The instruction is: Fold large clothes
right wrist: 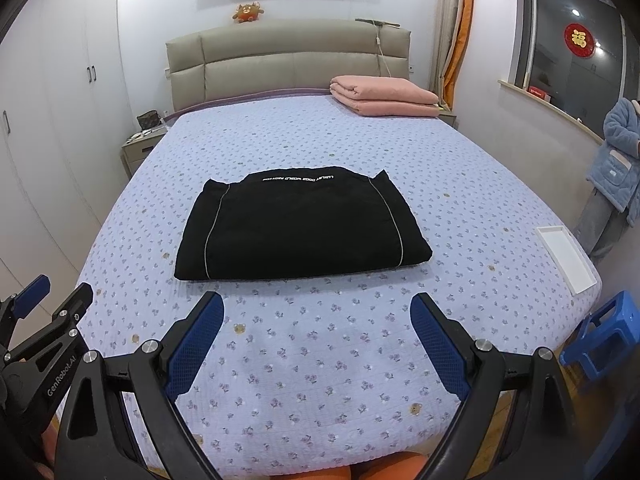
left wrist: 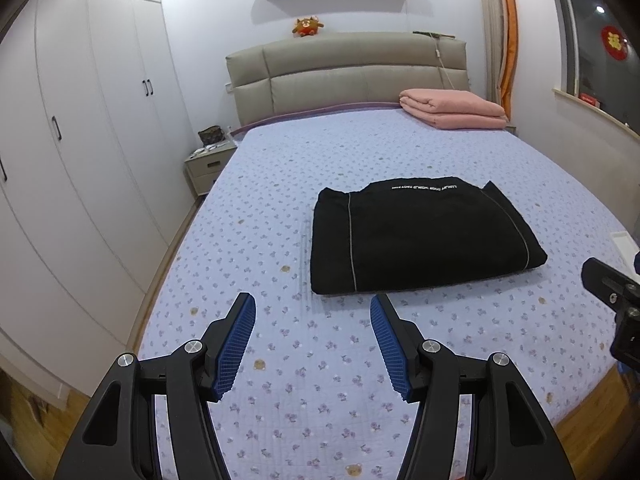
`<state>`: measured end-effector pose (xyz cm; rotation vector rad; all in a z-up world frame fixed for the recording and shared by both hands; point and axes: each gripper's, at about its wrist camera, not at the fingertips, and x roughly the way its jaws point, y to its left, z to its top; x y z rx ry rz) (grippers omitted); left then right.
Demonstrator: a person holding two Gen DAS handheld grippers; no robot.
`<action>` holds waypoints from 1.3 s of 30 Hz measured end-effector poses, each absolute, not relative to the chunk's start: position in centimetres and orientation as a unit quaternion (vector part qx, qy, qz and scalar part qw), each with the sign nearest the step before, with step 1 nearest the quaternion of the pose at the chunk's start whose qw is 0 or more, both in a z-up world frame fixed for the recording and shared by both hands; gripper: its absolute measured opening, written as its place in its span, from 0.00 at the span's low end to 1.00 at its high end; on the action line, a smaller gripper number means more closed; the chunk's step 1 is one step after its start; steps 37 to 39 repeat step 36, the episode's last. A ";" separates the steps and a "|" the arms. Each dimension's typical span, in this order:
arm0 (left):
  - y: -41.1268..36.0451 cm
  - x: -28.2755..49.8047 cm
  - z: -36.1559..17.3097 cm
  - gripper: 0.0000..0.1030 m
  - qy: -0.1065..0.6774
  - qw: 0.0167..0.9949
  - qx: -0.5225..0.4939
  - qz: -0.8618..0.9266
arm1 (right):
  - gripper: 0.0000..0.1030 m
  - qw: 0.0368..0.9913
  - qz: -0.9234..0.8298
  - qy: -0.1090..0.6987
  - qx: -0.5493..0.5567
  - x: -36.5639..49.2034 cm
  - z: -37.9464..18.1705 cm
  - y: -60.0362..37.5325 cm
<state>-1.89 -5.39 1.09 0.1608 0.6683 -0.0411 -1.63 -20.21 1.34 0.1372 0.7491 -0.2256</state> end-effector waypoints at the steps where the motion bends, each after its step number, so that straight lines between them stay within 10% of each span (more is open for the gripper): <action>1: -5.4 -1.9 1.1 0.60 0.328 0.941 0.081 -0.020 | 0.92 0.922 -0.110 0.365 0.067 -1.6 1.3 -20.2; 39: -4.2 -1.4 0.1 0.60 0.317 0.947 0.062 0.001 | 0.92 0.917 -0.104 0.380 0.068 -1.1 -0.2 -19.4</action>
